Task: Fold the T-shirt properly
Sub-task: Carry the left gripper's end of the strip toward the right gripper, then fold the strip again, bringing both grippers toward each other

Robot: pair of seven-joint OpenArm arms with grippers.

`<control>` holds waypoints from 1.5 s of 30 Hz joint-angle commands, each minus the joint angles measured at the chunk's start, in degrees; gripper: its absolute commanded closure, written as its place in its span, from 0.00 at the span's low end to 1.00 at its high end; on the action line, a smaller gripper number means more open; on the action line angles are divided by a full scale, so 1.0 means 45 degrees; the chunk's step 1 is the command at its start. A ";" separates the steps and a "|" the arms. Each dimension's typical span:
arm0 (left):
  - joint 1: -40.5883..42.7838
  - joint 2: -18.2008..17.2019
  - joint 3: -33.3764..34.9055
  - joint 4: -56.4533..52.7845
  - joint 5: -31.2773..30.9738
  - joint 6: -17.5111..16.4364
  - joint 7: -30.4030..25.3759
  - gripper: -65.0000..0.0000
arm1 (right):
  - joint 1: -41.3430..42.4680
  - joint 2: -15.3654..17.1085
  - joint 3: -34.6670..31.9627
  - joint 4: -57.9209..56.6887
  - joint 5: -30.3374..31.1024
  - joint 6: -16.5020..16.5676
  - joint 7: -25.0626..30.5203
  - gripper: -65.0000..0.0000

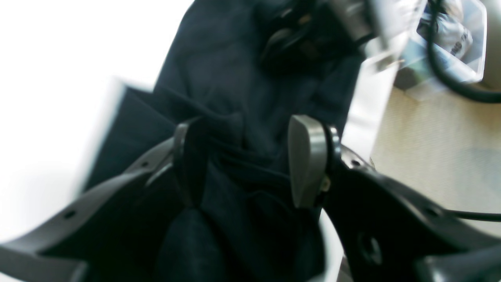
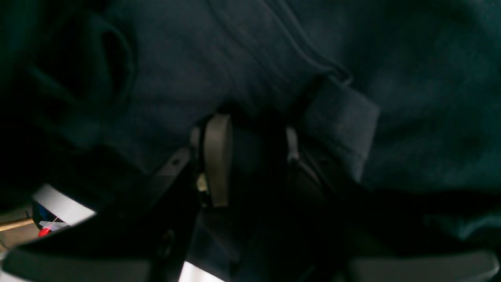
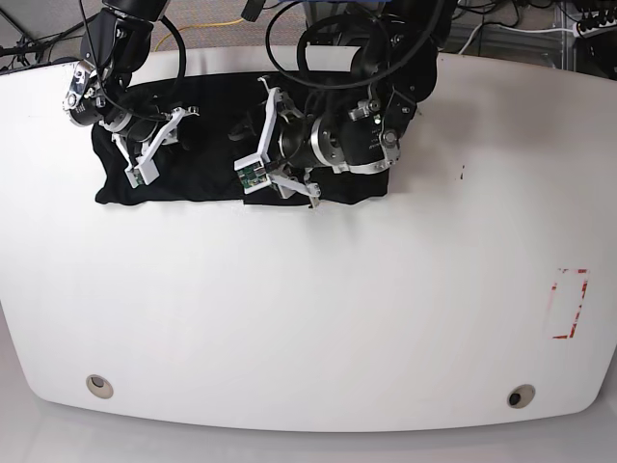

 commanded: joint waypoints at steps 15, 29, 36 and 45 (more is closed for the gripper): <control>0.1814 -0.2322 -0.3534 0.0947 -0.0242 -0.0013 -0.0322 0.54 | 0.0395 0.0193 0.0376 0.0856 0.0625 -0.0070 -0.0267 0.73; 0.2635 -0.3025 -0.4726 -0.0870 -0.0164 -0.0013 -0.1631 0.54 | 0.1567 0.1091 0.4010 0.0720 0.3556 -0.0070 -0.1849 0.06; 0.3045 -0.3045 -0.4785 -0.1320 -0.0184 -0.0013 -0.2159 0.54 | 0.1919 0.2967 0.5709 -0.2719 0.3575 -0.0070 -0.1849 0.06; 0.3084 -0.3260 -0.4726 -0.1300 -0.0242 -0.0013 -0.2198 0.54 | 0.2075 0.3768 0.5748 -0.5297 0.3536 -0.0070 -0.1654 0.06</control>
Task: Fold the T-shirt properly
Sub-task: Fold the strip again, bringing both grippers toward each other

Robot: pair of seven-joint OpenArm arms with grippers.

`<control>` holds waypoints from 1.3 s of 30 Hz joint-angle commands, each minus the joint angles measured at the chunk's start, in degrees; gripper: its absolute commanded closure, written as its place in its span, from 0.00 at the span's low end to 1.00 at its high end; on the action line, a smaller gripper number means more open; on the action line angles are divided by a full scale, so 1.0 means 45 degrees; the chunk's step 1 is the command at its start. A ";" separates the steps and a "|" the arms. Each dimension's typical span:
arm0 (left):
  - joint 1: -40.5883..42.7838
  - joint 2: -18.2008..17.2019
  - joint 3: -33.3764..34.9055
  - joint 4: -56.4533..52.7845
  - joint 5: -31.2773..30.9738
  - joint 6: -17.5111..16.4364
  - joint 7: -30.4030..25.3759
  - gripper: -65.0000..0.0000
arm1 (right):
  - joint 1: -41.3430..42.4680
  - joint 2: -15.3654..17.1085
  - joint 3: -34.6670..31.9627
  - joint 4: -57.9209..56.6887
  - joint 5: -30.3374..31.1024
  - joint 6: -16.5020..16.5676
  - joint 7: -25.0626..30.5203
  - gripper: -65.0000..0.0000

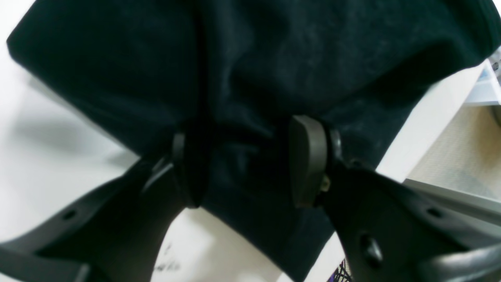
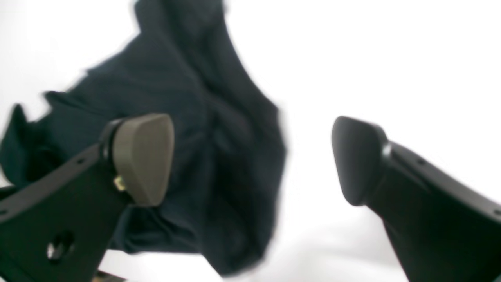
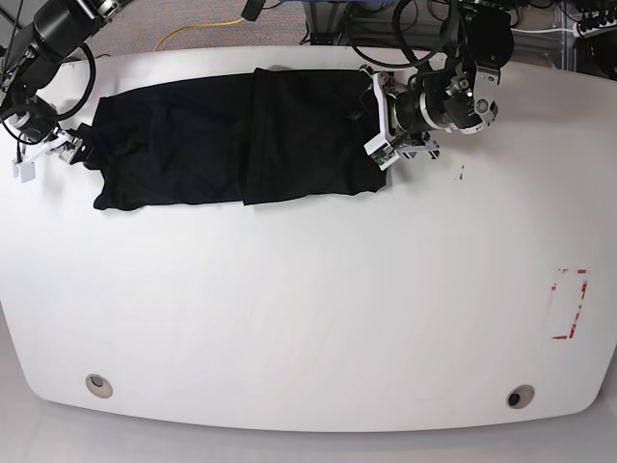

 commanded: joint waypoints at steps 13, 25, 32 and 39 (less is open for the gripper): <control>-0.0039 -0.0044 -0.0102 0.0162 0.0093 -0.0013 0.0075 0.54 | -0.0541 -0.1708 -0.1336 0.1666 0.0175 0.0076 0.0202 0.26; -0.0684 -0.0044 -0.0044 0.0006 0.0132 -0.0013 0.0114 0.54 | -0.0091 -0.1806 -0.1375 0.1705 -0.0606 0.0076 0.0788 0.95; -0.1446 -0.0025 -0.0044 -0.1284 0.0132 -0.0013 0.0114 0.54 | -0.0677 -0.1708 -0.1336 0.4108 -0.0528 0.0076 0.0299 1.00; -0.1973 0.0600 0.0015 -0.2749 0.0113 -0.0013 0.0095 0.54 | -0.1635 -0.2099 -0.1532 0.8133 -0.0001 0.0076 -0.0033 1.00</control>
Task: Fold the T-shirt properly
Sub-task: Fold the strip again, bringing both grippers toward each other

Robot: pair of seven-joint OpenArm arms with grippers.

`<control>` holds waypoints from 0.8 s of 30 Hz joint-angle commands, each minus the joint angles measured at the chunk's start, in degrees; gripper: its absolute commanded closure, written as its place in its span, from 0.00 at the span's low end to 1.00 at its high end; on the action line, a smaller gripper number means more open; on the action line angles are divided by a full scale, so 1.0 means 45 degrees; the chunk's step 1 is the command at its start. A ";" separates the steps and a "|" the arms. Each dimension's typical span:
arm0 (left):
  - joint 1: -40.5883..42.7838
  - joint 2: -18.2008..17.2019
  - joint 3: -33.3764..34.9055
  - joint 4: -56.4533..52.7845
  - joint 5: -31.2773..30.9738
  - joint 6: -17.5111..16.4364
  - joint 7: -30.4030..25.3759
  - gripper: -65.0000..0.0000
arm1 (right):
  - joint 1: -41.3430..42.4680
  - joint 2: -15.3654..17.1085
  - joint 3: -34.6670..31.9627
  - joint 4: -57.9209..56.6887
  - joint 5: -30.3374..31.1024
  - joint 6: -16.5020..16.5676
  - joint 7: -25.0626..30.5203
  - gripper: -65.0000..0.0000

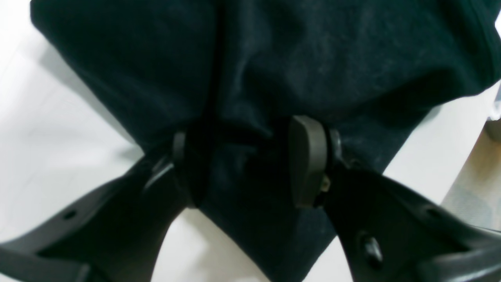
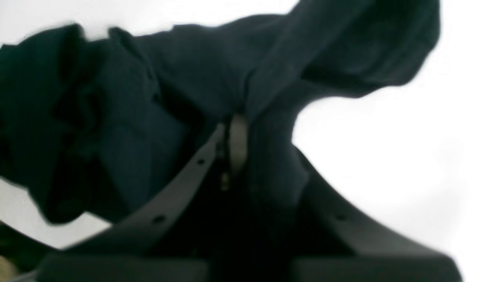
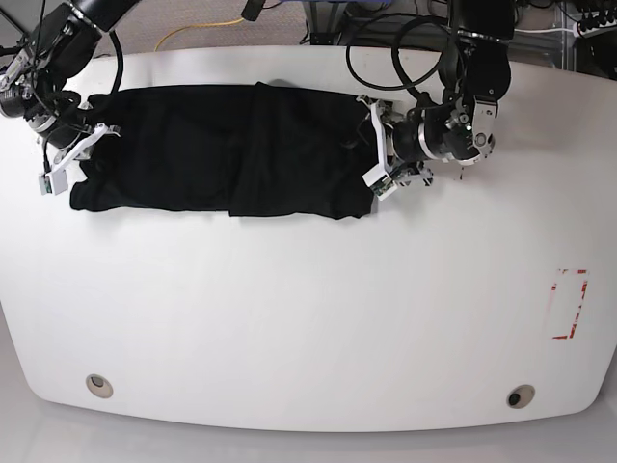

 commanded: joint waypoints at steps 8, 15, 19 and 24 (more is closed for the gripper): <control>-0.0953 0.1247 0.0063 -0.2182 0.0627 0.0128 0.0609 0.54 | -0.0281 -0.0504 -0.1037 0.1887 0.2756 0.0071 0.0137 1.00; -0.1364 0.1736 0.0083 -0.3588 0.0627 0.0128 0.0336 0.54 | -0.0086 -0.1735 -0.2444 0.1887 0.3869 0.0071 0.0137 1.00; -0.1364 0.1755 0.0825 -0.3647 0.0627 0.0490 0.0140 0.54 | 0.0344 -0.2340 -0.2854 0.1887 0.3850 0.0071 0.0137 1.00; -0.1344 0.1755 0.1216 -0.3686 0.0608 0.0548 0.0121 0.54 | 0.1047 -0.2985 -0.3284 0.1555 0.3088 0.0071 0.0157 1.00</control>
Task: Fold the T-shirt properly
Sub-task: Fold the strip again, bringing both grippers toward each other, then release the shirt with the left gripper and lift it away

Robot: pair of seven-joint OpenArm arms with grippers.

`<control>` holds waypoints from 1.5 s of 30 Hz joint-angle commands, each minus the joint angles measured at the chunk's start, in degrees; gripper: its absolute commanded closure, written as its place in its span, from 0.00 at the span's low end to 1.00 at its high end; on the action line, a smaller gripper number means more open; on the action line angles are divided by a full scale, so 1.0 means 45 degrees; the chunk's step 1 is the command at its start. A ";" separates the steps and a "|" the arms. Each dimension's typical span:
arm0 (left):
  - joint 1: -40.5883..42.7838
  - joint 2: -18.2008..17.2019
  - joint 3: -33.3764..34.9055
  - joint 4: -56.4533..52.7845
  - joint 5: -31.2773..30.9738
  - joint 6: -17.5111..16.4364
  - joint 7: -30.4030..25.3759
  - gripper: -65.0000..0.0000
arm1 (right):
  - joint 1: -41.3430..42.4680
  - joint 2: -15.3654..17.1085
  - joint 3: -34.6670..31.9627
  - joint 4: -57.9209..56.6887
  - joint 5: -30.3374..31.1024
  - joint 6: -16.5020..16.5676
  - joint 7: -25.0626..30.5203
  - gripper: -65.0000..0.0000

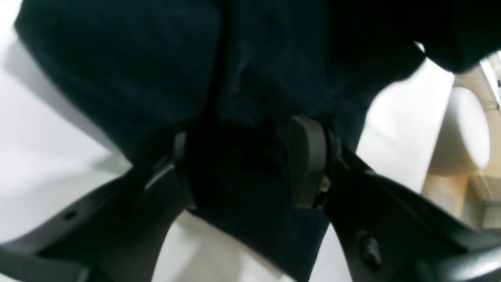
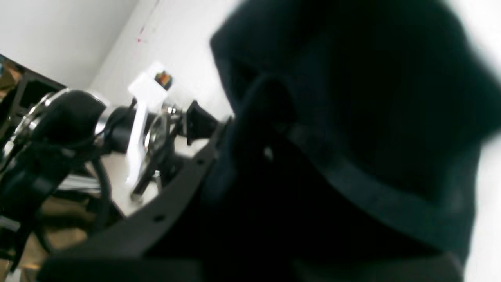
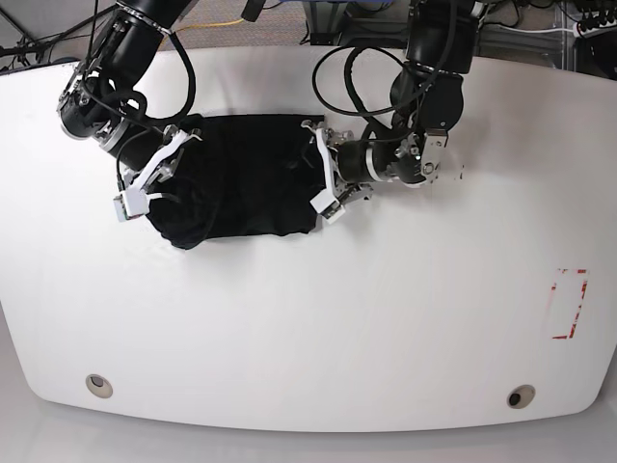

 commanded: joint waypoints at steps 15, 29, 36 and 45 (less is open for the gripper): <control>0.0225 -0.0056 -0.0057 -0.0106 0.1054 0.0232 0.1359 0.54 | 0.1110 -0.0169 -0.3315 -0.1152 -0.4182 0.0066 0.1518 0.35; 0.0889 -0.0506 -0.2265 0.3059 -0.1427 0.0193 0.1379 0.54 | 0.0153 0.0007 -0.4038 0.0879 -0.4807 0.0066 0.1538 0.09; 0.1827 -0.2147 -0.3945 0.5228 -0.4025 0.0193 0.1399 0.54 | -0.0258 0.0222 -0.4116 0.0840 -0.4846 0.0066 0.1538 0.09; 0.2862 -0.3924 -0.5977 0.5403 -0.4982 0.0193 0.1399 0.54 | 0.0231 0.0124 -0.4604 -0.0351 -0.4924 0.0066 0.1870 0.11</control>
